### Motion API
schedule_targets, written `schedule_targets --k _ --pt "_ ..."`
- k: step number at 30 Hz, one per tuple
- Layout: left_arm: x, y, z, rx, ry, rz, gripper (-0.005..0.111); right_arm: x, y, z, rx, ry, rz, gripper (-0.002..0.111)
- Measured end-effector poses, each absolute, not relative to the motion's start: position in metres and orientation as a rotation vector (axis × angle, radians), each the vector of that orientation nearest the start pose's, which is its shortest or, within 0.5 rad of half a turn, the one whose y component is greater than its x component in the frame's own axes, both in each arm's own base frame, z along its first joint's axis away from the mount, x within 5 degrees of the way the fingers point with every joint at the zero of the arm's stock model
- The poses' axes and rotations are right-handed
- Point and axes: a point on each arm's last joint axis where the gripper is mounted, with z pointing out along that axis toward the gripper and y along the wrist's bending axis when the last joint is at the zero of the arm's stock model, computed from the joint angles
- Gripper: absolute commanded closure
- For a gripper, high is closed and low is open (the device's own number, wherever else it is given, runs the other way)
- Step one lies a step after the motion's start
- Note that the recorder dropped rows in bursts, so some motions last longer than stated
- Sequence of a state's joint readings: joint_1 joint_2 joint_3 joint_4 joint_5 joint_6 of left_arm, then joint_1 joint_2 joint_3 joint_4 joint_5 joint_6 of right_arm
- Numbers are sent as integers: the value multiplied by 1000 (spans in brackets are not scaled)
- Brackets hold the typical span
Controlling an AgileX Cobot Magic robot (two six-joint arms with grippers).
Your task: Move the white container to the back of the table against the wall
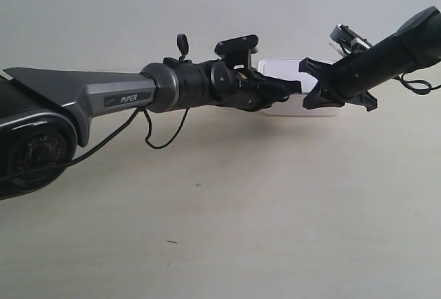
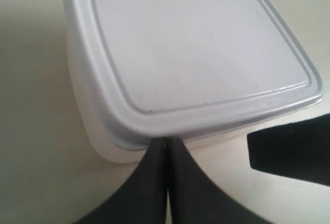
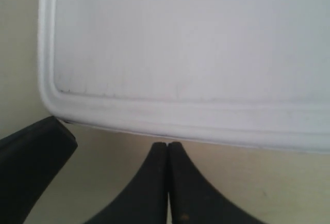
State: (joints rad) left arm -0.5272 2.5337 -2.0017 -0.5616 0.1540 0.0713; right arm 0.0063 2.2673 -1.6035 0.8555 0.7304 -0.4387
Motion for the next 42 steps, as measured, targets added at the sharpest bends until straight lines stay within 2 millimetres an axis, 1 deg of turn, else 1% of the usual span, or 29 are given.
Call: schedule_targets --k 4,15,23,26,28,30,34,38,42 --pt "489 -290 116 86 2204 -669 107 470 47 126 194 2627 769 108" --pt "490 -290 111 74 2206 -670 107 476 44 127 228 2568 699 108" --pt "495 -283 112 54 2201 -662 107 480 41 128 254 2533 665 108" --pt "494 -280 109 57 2233 -667 107 481 41 129 267 2524 668 108" --pt "492 -279 111 82 2279 -676 107 481 43 129 266 2517 663 108" --pt "489 -277 116 151 2323 -674 107 482 47 129 261 2509 657 108" --pt "482 -274 136 303 2371 -674 107 483 58 130 244 2488 638 108" --pt "475 -274 152 385 2390 -687 107 484 63 130 239 2474 625 108" --pt "471 -275 154 436 2414 -693 107 485 62 130 247 2466 616 108"
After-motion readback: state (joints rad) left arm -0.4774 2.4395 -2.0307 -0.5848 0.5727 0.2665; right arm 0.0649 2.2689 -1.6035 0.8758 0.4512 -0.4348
